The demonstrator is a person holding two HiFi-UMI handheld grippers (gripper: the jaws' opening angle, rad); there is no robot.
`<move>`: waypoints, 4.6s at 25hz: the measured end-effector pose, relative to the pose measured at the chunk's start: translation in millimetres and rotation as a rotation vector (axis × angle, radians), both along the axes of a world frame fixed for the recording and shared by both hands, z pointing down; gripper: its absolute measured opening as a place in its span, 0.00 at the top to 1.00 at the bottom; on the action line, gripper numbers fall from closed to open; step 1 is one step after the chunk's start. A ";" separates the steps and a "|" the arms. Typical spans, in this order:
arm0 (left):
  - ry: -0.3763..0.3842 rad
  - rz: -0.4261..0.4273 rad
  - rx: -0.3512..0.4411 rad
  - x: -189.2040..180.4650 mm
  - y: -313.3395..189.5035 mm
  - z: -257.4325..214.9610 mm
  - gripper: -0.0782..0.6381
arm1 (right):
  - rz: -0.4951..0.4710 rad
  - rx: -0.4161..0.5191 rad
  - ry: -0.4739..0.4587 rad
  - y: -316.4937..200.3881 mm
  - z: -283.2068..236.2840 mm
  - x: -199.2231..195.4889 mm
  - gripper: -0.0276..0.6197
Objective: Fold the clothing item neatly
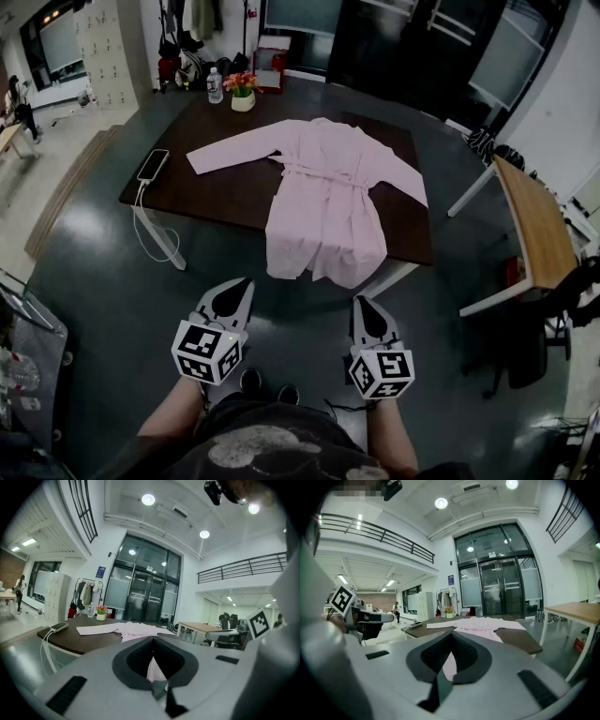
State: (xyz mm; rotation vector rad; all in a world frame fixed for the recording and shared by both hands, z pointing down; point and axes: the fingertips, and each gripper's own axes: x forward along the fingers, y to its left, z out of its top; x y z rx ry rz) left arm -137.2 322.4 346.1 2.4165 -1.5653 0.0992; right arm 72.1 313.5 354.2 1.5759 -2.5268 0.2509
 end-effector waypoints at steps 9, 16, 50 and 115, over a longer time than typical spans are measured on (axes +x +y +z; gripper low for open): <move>-0.002 0.012 -0.026 -14.6 -5.2 17.7 0.88 | -0.011 -0.007 0.000 -9.2 5.2 -21.0 0.97; 0.011 0.015 -0.033 -29.0 -11.4 22.0 0.88 | -0.004 -0.013 0.014 -12.6 6.2 -29.0 0.97; -0.011 -0.204 -0.112 -186.8 -132.6 65.8 0.88 | -0.133 -0.054 -0.098 -194.7 49.4 -184.4 0.97; -0.051 -0.127 -0.307 -425.3 -426.0 151.8 0.88 | -0.551 -0.456 0.517 -428.8 230.7 -552.6 0.82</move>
